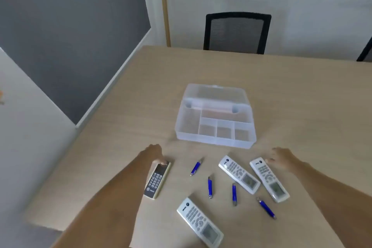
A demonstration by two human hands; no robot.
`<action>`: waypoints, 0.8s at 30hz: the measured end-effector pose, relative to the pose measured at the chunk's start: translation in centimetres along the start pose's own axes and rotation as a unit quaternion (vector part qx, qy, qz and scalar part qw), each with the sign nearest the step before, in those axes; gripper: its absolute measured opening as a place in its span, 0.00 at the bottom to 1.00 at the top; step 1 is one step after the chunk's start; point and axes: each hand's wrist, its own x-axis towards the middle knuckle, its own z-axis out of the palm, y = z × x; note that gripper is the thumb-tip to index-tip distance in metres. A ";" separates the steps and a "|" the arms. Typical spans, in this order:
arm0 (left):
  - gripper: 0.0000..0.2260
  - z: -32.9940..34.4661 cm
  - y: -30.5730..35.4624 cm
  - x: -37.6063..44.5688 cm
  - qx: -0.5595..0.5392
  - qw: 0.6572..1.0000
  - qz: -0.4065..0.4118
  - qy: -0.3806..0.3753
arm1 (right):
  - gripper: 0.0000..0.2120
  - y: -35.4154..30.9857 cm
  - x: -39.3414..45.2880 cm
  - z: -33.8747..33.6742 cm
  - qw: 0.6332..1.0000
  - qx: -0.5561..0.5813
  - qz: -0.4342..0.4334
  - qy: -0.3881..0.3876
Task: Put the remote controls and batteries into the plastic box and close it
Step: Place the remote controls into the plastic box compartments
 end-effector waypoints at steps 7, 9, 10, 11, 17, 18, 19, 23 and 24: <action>0.41 8.6 -2.5 -0.1 -0.044 0.997 -0.049 0.037 | 0.29 -0.3 -2.0 5.5 0.993 0.073 0.075 -0.049; 0.36 9.0 -2.8 -0.7 -0.066 0.995 -0.038 0.060 | 0.31 -0.5 -2.5 5.6 0.991 0.091 0.084 -0.053; 0.32 8.8 -2.0 1.1 -0.103 0.992 -0.030 0.058 | 0.31 0.5 -0.8 5.7 0.985 0.120 0.097 -0.072; 0.28 8.1 -1.0 2.8 -0.164 0.984 -0.029 0.070 | 0.31 1.6 0.8 5.9 0.980 0.141 0.113 -0.087; 0.19 -1.7 3.7 3.2 -0.486 0.823 0.058 0.290 | 0.17 2.5 0.4 2.6 0.921 0.341 0.179 0.067; 0.17 -3.3 5.2 4.0 -0.513 0.803 0.086 0.291 | 0.15 2.4 1.1 1.1 0.903 0.371 0.181 0.117; 0.14 -4.6 6.7 4.9 -0.527 0.792 0.111 0.289 | 0.15 2.0 1.9 -0.7 0.888 0.395 0.173 0.161; 0.06 -5.6 11.2 8.8 -0.517 0.803 0.138 0.262 | 0.15 -1.8 6.0 -7.1 0.881 0.428 0.042 0.200; 0.07 -5.1 11.9 9.5 -0.498 0.818 0.123 0.262 | 0.14 -3.2 7.2 -8.1 0.897 0.396 0.003 0.197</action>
